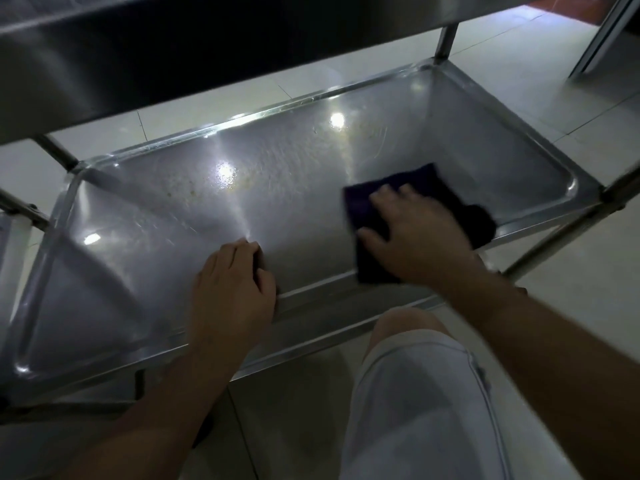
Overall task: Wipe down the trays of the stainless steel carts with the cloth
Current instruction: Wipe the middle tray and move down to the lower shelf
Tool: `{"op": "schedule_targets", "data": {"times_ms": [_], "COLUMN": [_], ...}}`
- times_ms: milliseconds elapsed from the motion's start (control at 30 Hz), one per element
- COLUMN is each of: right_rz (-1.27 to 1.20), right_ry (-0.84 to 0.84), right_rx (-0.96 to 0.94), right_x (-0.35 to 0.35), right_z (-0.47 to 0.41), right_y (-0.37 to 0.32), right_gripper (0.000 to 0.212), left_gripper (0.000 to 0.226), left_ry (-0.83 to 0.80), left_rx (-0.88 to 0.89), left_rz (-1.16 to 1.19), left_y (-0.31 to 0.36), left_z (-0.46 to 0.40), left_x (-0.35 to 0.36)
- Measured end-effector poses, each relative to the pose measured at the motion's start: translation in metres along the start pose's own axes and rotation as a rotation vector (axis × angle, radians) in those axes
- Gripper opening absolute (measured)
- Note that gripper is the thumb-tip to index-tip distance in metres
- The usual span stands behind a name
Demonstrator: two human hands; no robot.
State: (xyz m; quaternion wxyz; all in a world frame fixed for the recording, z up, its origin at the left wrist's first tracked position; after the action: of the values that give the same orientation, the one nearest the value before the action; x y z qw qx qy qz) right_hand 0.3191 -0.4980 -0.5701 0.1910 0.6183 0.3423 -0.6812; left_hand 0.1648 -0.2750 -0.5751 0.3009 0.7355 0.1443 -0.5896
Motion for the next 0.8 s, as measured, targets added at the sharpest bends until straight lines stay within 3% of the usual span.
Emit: {"op": "schedule_targets", "data": {"times_ms": [100, 233, 333, 467, 533, 667, 800], "right_rz": [0.012, 0.006, -0.001, 0.000, -0.014, -0.020, -0.035], "right_ry": [0.004, 0.047, 0.131, 0.132, 0.150, 0.438, 0.631], "right_rx": [-0.223, -0.260, -0.112, 0.323, 0.454, 0.453, 0.217], "right_x": [0.018, 0.014, -0.003, -0.041, -0.052, -0.049, -0.028], "right_z": [0.006, 0.013, 0.023, 0.059, 0.072, 0.079, 0.086], "right_y": [-0.075, -0.057, 0.018, 0.161, 0.194, 0.161, 0.061], "right_gripper": [0.069, 0.062, 0.061, 0.052, 0.052, 0.045, 0.033], "left_gripper": [0.042, 0.039, 0.040, 0.041, 0.041, 0.046, 0.042], "left_ry": [-0.002, -0.035, -0.040, -0.038, -0.028, 0.013, 0.031], "left_rx": [0.021, 0.040, 0.024, 0.021, 0.022, 0.013, 0.031], "left_rz": [0.016, 0.029, 0.019, 0.016, 0.014, 0.019, 0.003], "left_y": [-0.002, -0.004, -0.005, -0.003, -0.001, 0.002, 0.002], "left_z": [0.001, 0.001, 0.000, 0.001, 0.002, 0.002, 0.003], "left_x": [-0.001, -0.001, 0.000, -0.001, -0.001, -0.003, -0.002]}}
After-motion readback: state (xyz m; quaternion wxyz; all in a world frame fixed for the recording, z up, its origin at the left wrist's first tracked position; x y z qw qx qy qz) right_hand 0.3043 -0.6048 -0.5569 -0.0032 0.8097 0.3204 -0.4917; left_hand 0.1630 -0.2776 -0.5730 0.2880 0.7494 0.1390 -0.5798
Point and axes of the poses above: each hand's wrist, its own z-axis away from the middle knuckle, its own x-axis out of the palm, y = z × x, the point moved 7 cm from there along -z, towards the middle knuckle, and after that the axes turned 13 degrees about -x, right-handed, at the moved point
